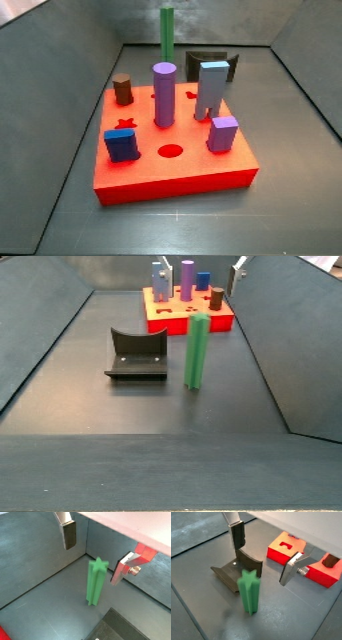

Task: Pick up the star object. Move up. Move to above the board. Insert the star object.
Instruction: Pick up the star object.

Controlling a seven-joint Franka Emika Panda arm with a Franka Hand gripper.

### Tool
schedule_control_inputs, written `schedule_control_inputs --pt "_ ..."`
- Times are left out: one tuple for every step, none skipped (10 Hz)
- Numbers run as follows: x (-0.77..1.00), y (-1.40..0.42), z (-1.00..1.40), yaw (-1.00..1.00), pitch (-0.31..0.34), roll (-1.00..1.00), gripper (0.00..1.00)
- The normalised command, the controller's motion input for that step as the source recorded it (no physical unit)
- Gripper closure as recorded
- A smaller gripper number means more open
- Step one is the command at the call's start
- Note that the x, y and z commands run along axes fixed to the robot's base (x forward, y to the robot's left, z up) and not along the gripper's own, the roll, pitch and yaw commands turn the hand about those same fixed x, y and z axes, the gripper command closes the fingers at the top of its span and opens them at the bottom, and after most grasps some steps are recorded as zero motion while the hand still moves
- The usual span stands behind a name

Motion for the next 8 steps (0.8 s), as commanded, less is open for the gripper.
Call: schedule_control_inputs --pt "0.00 -0.04 0.00 0.00 -0.004 0.00 0.00" --pt "0.29 0.40 -0.15 -0.02 0.013 -0.04 0.00" --pt "0.51 0.65 -0.31 -0.23 0.084 0.00 0.00" --pt "0.50 0.31 -0.29 -0.67 0.000 0.00 0.00" --pt "0.34 0.21 -0.24 -0.79 0.000 0.00 0.00" --pt "0.22 0.04 0.00 -0.20 0.059 0.00 0.00" --pt "0.21 -0.05 -0.08 -0.33 0.001 0.03 0.00" --pt "0.00 -0.01 -0.24 -1.00 0.000 0.03 0.00"
